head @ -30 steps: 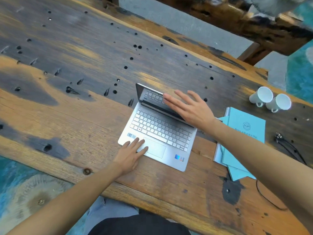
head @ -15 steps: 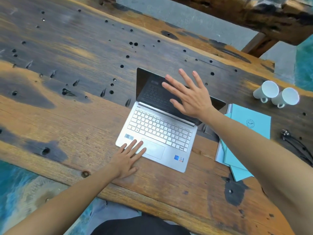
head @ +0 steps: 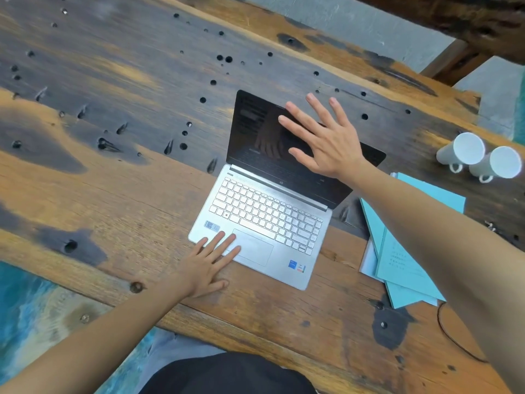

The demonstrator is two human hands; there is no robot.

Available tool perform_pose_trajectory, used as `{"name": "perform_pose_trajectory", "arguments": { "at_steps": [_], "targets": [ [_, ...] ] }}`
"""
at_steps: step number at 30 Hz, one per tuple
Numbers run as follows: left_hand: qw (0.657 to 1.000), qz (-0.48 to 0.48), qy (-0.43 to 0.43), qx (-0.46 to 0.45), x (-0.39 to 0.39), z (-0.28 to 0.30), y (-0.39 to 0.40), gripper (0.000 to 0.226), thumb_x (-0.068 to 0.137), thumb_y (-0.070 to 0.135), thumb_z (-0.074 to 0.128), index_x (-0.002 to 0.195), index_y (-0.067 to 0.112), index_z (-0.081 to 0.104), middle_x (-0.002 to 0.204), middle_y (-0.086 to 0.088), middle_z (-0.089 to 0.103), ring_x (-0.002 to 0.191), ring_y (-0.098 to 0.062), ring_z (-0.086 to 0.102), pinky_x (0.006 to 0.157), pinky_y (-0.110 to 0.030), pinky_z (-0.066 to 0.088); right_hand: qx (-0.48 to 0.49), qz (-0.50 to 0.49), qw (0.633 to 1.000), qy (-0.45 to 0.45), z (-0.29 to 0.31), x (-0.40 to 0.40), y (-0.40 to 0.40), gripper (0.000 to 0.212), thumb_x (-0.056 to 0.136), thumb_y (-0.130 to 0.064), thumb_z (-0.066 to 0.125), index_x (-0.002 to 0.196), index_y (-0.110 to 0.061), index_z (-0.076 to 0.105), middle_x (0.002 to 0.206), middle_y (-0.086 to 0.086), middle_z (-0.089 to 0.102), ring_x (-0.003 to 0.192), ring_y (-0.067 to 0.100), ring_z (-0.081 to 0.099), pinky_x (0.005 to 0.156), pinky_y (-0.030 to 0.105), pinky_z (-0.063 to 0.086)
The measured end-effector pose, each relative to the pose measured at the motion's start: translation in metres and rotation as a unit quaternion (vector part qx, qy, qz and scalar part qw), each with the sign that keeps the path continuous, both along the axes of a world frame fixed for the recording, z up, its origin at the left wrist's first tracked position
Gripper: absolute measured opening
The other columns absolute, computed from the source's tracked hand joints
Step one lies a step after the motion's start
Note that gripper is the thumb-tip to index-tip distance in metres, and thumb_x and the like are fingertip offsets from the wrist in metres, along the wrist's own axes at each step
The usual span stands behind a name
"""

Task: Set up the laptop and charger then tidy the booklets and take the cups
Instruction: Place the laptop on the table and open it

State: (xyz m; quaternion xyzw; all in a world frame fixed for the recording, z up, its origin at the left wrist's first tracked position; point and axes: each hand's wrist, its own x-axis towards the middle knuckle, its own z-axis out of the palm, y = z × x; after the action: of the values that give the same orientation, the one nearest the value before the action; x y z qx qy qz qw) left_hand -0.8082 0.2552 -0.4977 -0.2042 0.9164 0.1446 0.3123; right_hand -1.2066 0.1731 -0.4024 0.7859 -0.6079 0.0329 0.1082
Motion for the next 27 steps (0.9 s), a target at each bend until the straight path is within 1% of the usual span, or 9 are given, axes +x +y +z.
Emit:
{"name": "perform_pose_trajectory", "arguments": {
  "at_steps": [5,11,16,20,23,27],
  "targets": [
    [1.0,0.009,0.01,0.006,0.001,-0.004,0.0,0.086,0.097,0.07,0.021,0.153,0.028,-0.028,0.162,-0.008,-0.034,0.149,-0.034,-0.03,0.123,-0.05,-0.007,0.01,0.003,1.0,-0.002,-0.004,-0.006,-0.005,0.066,0.103,-0.065,0.021,0.162,-0.041,0.003,0.172,-0.01,0.006,0.159,0.029,0.007,0.126,0.057,0.012],
    [1.0,0.005,-0.001,0.013,0.002,-0.009,0.0,0.089,0.093,0.075,0.017,0.151,0.03,-0.035,0.159,-0.008,-0.041,0.147,-0.033,-0.035,0.123,-0.051,-0.01,0.006,0.007,1.0,-0.005,-0.009,-0.01,-0.009,0.067,0.102,-0.065,0.022,0.162,-0.041,0.004,0.173,-0.009,0.005,0.159,0.029,0.008,0.126,0.057,0.012],
    [1.0,0.011,0.001,0.013,0.002,-0.012,0.001,0.095,0.089,0.08,0.019,0.151,0.03,-0.034,0.158,-0.009,-0.041,0.146,-0.034,-0.036,0.122,-0.052,-0.012,0.001,0.013,1.0,-0.006,-0.012,-0.012,-0.011,0.067,0.102,-0.066,0.022,0.162,-0.042,0.004,0.173,-0.009,0.004,0.159,0.028,0.008,0.126,0.057,0.013],
    [1.0,0.009,-0.001,0.014,0.002,-0.013,0.002,0.097,0.088,0.08,0.02,0.149,0.031,-0.038,0.157,-0.007,-0.044,0.146,-0.034,-0.037,0.122,-0.052,-0.012,-0.003,0.017,1.0,-0.004,-0.014,-0.012,-0.01,0.067,0.102,-0.065,0.023,0.162,-0.042,0.004,0.173,-0.009,0.002,0.159,0.028,0.007,0.126,0.057,0.013],
    [1.0,0.011,0.007,0.009,0.002,-0.012,0.002,0.097,0.089,0.079,0.022,0.15,0.031,-0.036,0.157,-0.007,-0.043,0.146,-0.034,-0.037,0.122,-0.051,-0.012,-0.003,0.019,1.0,0.001,-0.012,-0.011,-0.009,0.065,0.103,-0.063,0.022,0.162,-0.043,0.003,0.173,-0.01,0.002,0.159,0.028,0.008,0.125,0.057,0.013],
    [1.0,0.01,0.012,-0.002,0.003,-0.011,0.003,0.095,0.091,0.077,0.022,0.151,0.032,-0.035,0.159,-0.005,-0.042,0.147,-0.034,-0.035,0.123,-0.05,-0.01,-0.009,0.02,1.0,0.007,-0.008,-0.008,-0.004,0.063,0.104,-0.059,0.024,0.162,-0.042,0.005,0.173,-0.009,0.006,0.159,0.028,0.012,0.125,0.056,0.015]
  ]
}}
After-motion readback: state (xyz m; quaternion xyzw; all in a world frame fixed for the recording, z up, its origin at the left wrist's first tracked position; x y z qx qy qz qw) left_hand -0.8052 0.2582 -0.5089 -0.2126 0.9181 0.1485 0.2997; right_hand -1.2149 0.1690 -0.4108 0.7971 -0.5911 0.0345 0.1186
